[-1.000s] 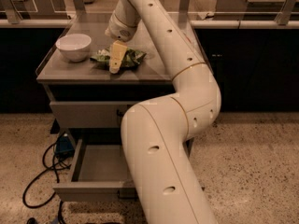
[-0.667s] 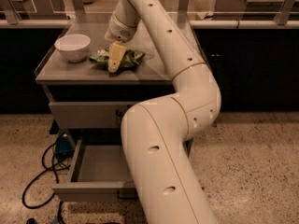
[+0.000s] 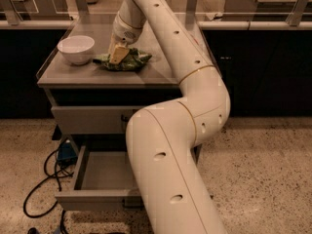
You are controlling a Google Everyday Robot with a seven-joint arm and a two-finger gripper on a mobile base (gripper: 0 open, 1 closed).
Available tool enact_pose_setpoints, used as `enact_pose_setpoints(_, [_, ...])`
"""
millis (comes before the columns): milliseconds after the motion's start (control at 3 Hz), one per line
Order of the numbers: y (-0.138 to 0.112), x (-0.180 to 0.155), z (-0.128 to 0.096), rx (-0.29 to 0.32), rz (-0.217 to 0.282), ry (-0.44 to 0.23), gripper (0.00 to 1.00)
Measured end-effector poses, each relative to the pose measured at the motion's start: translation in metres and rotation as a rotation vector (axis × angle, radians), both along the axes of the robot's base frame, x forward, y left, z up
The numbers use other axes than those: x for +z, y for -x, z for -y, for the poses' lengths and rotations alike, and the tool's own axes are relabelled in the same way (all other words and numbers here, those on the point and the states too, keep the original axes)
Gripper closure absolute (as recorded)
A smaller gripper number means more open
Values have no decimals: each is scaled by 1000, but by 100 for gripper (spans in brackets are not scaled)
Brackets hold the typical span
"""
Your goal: Place green jalapeno chip bag into middle drawer
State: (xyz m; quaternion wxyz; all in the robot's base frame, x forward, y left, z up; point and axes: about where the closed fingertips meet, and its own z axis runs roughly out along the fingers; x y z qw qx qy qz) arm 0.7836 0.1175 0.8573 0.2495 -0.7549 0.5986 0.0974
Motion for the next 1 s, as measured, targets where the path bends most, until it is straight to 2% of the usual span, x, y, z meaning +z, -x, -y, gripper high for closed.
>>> enact_pose_setpoints(333, [0,0,0,0,0,0,89])
enact_pose_setpoints(667, [0,0,0,0,0,0,100])
enact_pose_setpoints(1000, [2,6,-2,-2,3,-28,100])
